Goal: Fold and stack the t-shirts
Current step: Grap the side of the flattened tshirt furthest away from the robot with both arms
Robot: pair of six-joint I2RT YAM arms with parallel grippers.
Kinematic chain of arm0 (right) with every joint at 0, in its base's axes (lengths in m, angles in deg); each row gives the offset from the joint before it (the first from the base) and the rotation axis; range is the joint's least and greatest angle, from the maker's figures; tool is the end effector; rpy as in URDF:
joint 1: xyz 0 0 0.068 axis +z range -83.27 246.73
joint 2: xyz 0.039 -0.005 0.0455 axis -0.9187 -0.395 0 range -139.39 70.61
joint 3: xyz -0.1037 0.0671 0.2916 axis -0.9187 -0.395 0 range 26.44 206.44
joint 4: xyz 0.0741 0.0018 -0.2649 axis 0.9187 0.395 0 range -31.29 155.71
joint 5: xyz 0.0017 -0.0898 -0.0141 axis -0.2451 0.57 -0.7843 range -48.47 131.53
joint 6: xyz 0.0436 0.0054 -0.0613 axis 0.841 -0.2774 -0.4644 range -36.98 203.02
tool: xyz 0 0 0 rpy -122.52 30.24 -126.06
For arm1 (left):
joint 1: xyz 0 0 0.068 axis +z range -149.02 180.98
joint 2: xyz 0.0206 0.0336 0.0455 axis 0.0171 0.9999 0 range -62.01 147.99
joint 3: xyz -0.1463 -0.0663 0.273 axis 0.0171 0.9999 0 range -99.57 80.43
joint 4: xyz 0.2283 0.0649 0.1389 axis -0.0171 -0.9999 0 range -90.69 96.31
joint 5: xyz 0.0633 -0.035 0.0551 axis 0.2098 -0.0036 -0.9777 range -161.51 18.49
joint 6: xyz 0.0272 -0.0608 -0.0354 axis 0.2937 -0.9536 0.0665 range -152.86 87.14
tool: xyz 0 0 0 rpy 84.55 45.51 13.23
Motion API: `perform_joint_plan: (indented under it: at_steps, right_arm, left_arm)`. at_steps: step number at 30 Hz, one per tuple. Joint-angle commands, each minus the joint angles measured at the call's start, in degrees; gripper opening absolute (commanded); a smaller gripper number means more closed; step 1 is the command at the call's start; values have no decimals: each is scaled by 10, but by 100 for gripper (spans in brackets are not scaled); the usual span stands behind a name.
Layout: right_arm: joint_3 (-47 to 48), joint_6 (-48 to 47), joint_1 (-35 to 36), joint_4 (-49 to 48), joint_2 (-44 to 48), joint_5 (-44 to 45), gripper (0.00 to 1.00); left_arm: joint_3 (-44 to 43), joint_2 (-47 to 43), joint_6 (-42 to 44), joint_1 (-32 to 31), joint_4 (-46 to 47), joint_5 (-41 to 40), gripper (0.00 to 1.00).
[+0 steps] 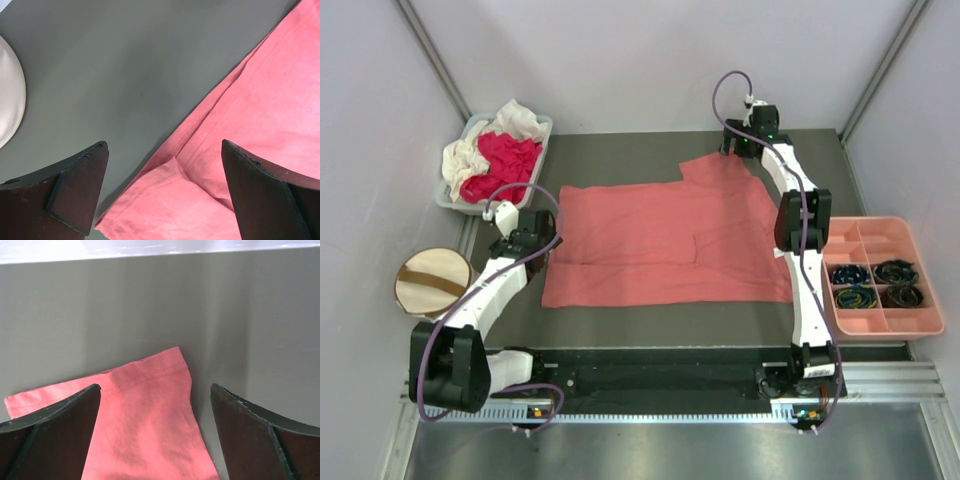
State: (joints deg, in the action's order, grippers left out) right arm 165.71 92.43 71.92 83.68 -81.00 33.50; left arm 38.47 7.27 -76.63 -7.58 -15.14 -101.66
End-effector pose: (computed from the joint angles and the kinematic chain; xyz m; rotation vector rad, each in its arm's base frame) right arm 0.6637 0.0691 0.1805 0.0047 2.2308 0.2955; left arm 0.2555 -0.0061 0.2398 -0.9072 2.0970 0.1724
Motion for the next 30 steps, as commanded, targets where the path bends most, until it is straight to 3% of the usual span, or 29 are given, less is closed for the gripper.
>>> perform_joint_plan:
  at_steps: [1,9,15,30]
  right_arm:
    - [32,11,-4,-42,-9,-24,88]
    - [43,30,-17,-59,-19,-39,83]
    - [45,39,-20,-63,-22,-49,70]
    - [44,80,-20,-19,-22,-6,75]
  left_arm:
    - [7,-8,-3,3,6,-17,99]
    - [9,-8,-4,3,3,-25,99]
    - [9,-1,-9,3,5,-25,99]
    - [8,-5,-10,3,3,-23,99]
